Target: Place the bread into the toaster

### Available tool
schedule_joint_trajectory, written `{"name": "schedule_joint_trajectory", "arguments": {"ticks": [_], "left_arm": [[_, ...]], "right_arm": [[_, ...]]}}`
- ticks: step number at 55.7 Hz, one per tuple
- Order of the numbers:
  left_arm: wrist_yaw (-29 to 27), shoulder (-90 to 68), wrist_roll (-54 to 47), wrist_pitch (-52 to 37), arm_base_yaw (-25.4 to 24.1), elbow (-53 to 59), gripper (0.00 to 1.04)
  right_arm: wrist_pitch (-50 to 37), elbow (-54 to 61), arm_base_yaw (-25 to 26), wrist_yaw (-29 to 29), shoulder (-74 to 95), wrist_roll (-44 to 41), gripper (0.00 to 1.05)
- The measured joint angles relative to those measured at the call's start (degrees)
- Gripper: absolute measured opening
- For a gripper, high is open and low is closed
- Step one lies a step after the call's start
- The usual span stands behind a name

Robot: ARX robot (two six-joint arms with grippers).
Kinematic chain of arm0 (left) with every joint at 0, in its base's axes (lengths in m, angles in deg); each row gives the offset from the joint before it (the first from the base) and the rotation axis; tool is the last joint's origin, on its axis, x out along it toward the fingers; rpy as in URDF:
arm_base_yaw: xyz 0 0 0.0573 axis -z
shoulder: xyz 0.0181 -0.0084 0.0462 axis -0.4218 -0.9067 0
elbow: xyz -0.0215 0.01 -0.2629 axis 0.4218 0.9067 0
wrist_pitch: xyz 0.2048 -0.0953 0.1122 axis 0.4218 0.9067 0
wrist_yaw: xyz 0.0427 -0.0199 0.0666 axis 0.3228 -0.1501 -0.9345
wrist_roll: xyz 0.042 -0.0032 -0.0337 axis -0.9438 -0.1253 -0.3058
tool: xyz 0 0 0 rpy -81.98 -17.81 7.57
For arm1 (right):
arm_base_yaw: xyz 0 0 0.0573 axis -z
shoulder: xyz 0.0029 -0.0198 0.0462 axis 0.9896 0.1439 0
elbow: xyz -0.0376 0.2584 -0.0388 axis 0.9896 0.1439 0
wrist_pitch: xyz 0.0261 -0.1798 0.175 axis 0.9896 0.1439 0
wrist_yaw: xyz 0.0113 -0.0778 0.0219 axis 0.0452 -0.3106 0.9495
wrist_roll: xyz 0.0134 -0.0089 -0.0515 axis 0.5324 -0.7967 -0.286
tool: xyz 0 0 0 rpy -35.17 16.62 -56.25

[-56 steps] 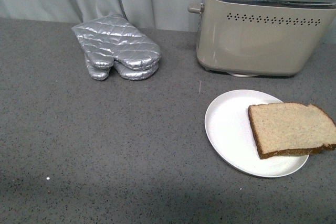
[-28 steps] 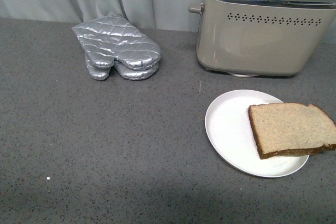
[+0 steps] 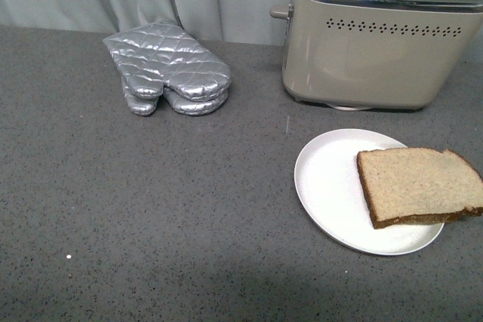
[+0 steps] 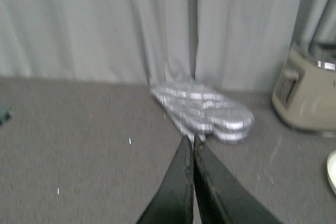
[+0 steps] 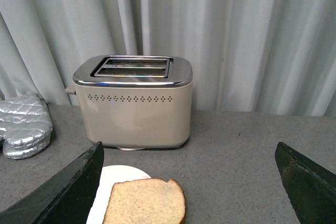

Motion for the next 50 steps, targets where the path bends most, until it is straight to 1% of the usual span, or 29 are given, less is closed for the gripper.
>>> {"name": "schedule_joint_trajectory", "arguments": {"ticks": [3, 9, 10, 11, 12, 13, 14, 16, 17, 19, 22, 26, 29, 33, 35, 37, 40, 44, 50], "left_arm": [[0.0, 3.0, 0.0, 1.4, 0.0, 0.0, 0.04], [0.0, 3.2, 0.0, 1.6, 0.0, 0.0, 0.04], [0.0, 3.2, 0.0, 1.6, 0.0, 0.0, 0.05], [0.0, 3.2, 0.0, 1.6, 0.0, 0.0, 0.08], [0.0, 3.2, 0.0, 1.6, 0.0, 0.0, 0.14], [0.0, 3.3, 0.0, 1.6, 0.0, 0.0, 0.19], [0.0, 3.3, 0.0, 1.6, 0.0, 0.0, 0.23], [0.0, 3.3, 0.0, 1.6, 0.0, 0.0, 0.32], [0.0, 3.3, 0.0, 1.6, 0.0, 0.0, 0.37], [0.0, 3.3, 0.0, 1.6, 0.0, 0.0, 0.45], [0.0, 3.3, 0.0, 1.6, 0.0, 0.0, 0.59], [0.0, 3.3, 0.0, 1.6, 0.0, 0.0, 0.72], [0.0, 3.3, 0.0, 1.6, 0.0, 0.0, 0.79], [0.0, 3.3, 0.0, 1.6, 0.0, 0.0, 0.93], [0.0, 3.3, 0.0, 1.6, 0.0, 0.0, 0.98], [0.0, 3.3, -0.1, 1.6, 0.0, 0.0, 1.00], [0.0, 3.3, -0.1, 1.6, 0.0, 0.0, 0.97], [0.0, 3.3, -0.1, 1.6, 0.0, 0.0, 0.98], [0.0, 3.3, -0.1, 1.6, 0.0, 0.0, 0.98]], "right_arm": [[0.0, 0.0, 0.0, 0.0, 0.0, 0.0, 0.95], [0.0, 0.0, 0.0, 0.0, 0.0, 0.0, 0.95], [0.0, 0.0, 0.0, 0.0, 0.0, 0.0, 0.95], [0.0, 0.0, 0.0, 0.0, 0.0, 0.0, 0.95], [0.7, -0.2, -0.3, -1.2, 0.4, -0.6, 0.95], [3.8, -1.5, -0.5, -3.4, 2.0, -2.1, 0.95], [5.9, -2.6, -0.5, -3.9, 4.1, -2.8, 0.95], [6.9, -4.7, 1.3, -2.5, 11.1, -2.8, 0.95], [5.9, -5.1, 2.3, -1.9, 14.0, -2.9, 0.95], [1.8, -5.9, 4.8, 0.7, 21.6, -2.8, 0.95], [-5.8, -8.1, 8.8, 4.5, 34.8, -2.8, 0.95], [-10.8, -10.9, 11.2, 7.5, 46.5, -3.1, 0.95], [-12.6, -12.9, 12.4, 9.6, 53.2, -3.2, 0.95], [-12.5, -17.7, 14.3, 13.2, 66.1, -3.7, 0.95], [-12.4, -19.4, 14.7, 14.1, 70.4, -3.9, 0.95], [-11.2, -21.4, 15.2, 15.7, 74.5, -4.1, 0.95], [-8.6, -25.3, 15.9, 19.0, 81.7, -4.2, 0.95], [-5.7, -29.6, 16.2, 22.2, 88.8, -4.5, 0.95], [-1.4, -34.9, 16.1, 26.0, 96.7, -5.8, 0.95]]}}
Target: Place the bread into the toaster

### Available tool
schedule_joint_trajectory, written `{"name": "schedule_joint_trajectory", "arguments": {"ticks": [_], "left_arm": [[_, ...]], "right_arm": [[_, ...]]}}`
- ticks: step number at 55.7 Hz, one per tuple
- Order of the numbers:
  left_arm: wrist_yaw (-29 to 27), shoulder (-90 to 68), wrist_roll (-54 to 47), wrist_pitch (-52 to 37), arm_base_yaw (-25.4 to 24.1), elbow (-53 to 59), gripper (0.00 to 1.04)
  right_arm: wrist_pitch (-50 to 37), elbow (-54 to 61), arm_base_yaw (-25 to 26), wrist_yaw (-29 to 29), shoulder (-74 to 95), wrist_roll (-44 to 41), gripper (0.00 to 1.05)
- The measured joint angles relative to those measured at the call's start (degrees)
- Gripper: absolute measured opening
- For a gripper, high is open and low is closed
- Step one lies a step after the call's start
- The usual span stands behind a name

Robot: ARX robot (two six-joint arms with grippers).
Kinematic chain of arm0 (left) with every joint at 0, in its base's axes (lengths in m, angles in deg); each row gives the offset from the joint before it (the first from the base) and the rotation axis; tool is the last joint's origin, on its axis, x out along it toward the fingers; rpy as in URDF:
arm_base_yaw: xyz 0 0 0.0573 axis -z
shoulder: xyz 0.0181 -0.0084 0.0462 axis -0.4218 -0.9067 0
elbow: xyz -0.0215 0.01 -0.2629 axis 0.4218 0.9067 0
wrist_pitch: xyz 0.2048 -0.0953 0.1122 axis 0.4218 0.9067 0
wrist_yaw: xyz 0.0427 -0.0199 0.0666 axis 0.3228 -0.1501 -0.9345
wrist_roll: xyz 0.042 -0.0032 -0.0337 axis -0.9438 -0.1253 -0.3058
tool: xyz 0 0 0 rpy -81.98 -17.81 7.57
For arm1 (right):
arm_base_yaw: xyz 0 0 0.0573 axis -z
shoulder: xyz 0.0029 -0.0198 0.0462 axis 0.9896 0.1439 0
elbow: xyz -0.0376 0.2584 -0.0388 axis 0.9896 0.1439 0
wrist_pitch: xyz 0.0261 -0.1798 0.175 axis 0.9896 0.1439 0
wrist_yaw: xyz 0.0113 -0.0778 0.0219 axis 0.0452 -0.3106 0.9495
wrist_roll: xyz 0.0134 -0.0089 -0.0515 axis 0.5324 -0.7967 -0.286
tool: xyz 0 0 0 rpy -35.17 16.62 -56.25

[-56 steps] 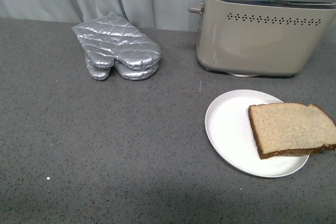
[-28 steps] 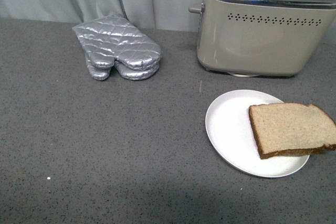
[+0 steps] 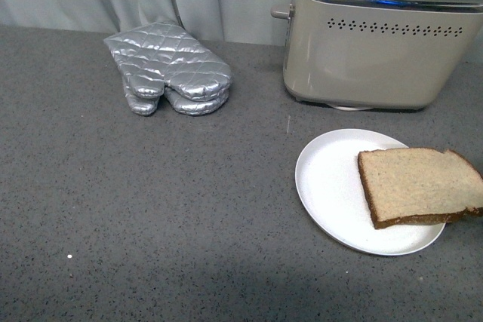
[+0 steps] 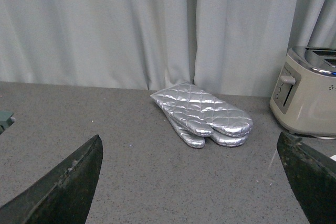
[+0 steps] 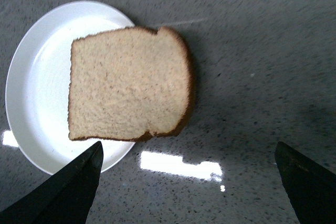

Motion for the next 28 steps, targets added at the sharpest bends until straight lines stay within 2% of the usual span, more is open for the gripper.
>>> {"name": "schedule_joint_trajectory", "arguments": {"ticks": [14, 28], "left_arm": [[0.0, 0.0, 0.0, 0.0, 0.0, 0.0, 0.98], [0.0, 0.0, 0.0, 0.0, 0.0, 0.0, 0.98]], "right_arm": [[0.8, -7.0, -0.2, 1.8, 11.1, -0.5, 0.95], [-2.6, -10.4, -2.9, 4.2, 18.4, 3.9, 0.95]]}}
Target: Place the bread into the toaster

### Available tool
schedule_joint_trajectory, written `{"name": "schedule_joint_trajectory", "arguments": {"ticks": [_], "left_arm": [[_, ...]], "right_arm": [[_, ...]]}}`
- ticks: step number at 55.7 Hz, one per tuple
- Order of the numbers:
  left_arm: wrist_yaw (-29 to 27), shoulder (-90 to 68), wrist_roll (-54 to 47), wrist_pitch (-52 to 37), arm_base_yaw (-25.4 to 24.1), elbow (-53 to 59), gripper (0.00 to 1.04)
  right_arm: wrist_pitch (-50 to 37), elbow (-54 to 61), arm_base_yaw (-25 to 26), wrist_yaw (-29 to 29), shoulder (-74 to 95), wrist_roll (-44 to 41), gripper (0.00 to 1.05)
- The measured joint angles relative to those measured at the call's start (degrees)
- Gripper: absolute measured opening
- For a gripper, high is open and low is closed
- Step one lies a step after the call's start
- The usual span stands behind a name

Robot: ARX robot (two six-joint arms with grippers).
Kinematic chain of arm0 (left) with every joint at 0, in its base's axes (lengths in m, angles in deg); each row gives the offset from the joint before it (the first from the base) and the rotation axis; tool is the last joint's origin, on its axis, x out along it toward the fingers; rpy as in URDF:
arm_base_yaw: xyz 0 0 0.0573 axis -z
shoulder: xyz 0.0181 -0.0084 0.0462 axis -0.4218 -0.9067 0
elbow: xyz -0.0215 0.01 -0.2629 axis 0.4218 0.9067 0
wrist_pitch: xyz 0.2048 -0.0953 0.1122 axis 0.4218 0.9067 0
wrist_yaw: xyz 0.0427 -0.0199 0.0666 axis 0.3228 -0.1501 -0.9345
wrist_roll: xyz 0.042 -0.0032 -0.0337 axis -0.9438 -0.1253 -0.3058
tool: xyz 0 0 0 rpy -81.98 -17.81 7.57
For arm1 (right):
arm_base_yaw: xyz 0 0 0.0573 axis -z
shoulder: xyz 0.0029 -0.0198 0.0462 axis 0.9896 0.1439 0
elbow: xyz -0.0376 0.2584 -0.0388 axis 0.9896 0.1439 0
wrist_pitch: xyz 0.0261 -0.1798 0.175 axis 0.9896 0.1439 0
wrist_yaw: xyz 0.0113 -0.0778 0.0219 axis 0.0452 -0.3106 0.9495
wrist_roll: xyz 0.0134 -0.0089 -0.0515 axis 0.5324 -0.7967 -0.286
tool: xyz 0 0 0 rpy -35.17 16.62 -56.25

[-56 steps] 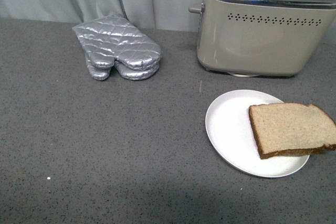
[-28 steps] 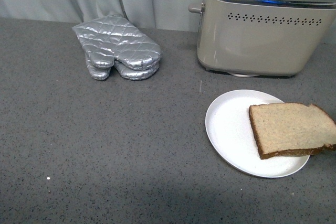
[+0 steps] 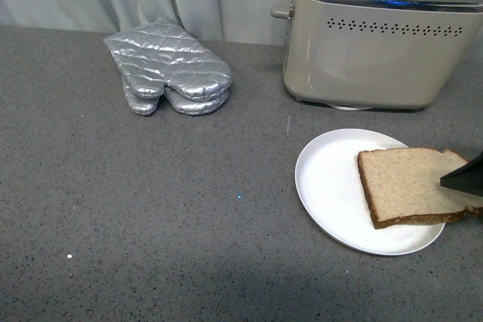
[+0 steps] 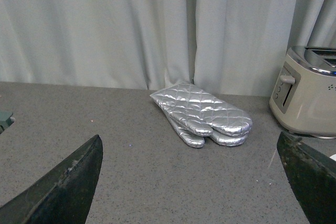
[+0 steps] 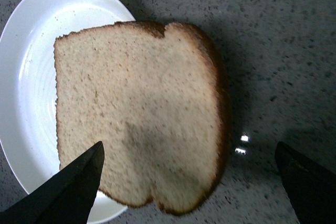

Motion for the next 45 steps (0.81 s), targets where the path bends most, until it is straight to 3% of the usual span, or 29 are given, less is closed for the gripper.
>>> {"name": "schedule_joint_trajectory", "arguments": {"ticks": [15, 21, 41, 45], "left_arm": [[0.0, 0.0, 0.0, 0.0, 0.0, 0.0, 0.98], [0.0, 0.0, 0.0, 0.0, 0.0, 0.0, 0.98], [0.0, 0.0, 0.0, 0.0, 0.0, 0.0, 0.98], [0.0, 0.0, 0.0, 0.0, 0.0, 0.0, 0.98]], "right_arm": [[-2.8, -3.3, -2.4, 1.0, 4.4, 5.4, 0.94], [-3.1, -4.4, -2.8, 0.4, 5.3, 6.9, 0.79], [-0.4, -4.7, -2.6, 1.0, 0.7, 11.8, 0.05], [-0.1, -3.6, -2.7, 1.9, -2.5, 14.1, 0.02]]}}
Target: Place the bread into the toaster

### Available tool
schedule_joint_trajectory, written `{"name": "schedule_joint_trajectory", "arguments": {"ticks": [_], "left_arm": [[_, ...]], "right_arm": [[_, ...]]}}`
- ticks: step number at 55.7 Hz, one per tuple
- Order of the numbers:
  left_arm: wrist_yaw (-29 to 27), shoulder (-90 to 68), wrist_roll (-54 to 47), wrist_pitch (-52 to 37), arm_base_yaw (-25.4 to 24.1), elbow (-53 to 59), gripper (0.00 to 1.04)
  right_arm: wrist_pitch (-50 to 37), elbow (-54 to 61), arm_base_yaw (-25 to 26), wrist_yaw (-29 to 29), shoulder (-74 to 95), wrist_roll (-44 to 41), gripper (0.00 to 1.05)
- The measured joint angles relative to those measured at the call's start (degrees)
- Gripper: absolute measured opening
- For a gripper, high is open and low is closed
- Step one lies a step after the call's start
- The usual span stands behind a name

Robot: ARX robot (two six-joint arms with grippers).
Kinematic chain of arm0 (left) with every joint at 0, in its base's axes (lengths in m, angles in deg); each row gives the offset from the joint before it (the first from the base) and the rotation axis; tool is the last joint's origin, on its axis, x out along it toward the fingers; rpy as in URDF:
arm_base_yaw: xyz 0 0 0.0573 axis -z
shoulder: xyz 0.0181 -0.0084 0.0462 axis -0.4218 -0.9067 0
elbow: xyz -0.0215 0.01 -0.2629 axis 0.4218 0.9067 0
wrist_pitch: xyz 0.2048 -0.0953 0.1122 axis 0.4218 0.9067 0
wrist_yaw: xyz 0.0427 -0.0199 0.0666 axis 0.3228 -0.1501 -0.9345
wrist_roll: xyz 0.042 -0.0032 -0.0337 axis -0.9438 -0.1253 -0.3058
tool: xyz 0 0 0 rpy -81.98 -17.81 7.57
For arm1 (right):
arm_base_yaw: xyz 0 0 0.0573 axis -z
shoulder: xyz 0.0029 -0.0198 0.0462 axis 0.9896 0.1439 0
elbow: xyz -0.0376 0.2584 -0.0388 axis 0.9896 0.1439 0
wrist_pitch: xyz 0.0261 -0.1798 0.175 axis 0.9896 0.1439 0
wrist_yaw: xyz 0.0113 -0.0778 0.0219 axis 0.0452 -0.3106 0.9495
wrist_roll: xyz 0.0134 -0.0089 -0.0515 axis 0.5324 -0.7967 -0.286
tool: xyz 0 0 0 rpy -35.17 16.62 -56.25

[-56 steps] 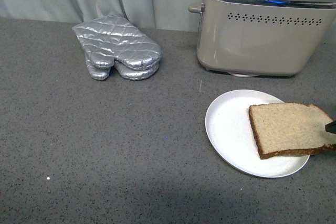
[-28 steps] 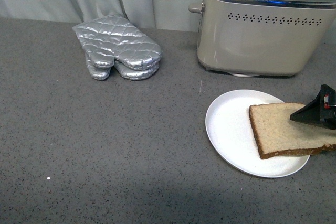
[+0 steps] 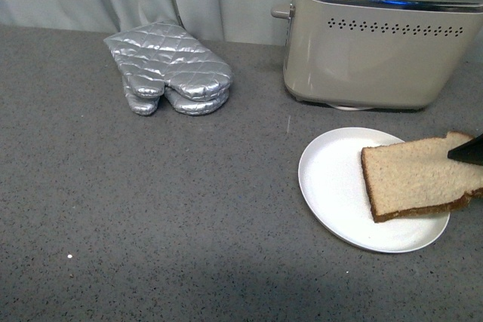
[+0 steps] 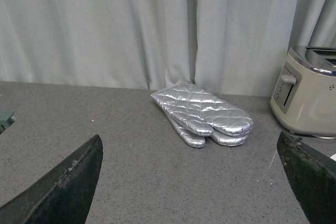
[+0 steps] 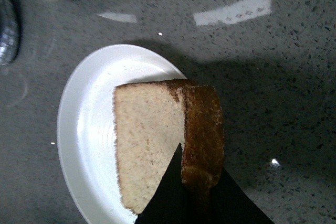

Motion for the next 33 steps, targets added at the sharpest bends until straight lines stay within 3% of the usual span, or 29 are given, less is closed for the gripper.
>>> {"name": "schedule_joint_trajectory", "arguments": {"ticks": [9, 21, 30, 33], "left_arm": [[0.0, 0.0, 0.0, 0.0, 0.0, 0.0, 0.98], [0.0, 0.0, 0.0, 0.0, 0.0, 0.0, 0.98], [0.0, 0.0, 0.0, 0.0, 0.0, 0.0, 0.98], [0.0, 0.0, 0.0, 0.0, 0.0, 0.0, 0.98]], "right_arm": [[2.1, 1.9, -0.6, 0.7, -8.3, 7.3, 0.02], [0.9, 3.8, -2.6, -0.7, -21.3, 24.2, 0.02], [-2.8, 4.5, -6.3, -9.7, -31.8, 39.7, 0.02], [-2.4, 3.5, -8.8, -16.7, -35.0, 47.0, 0.02]]}}
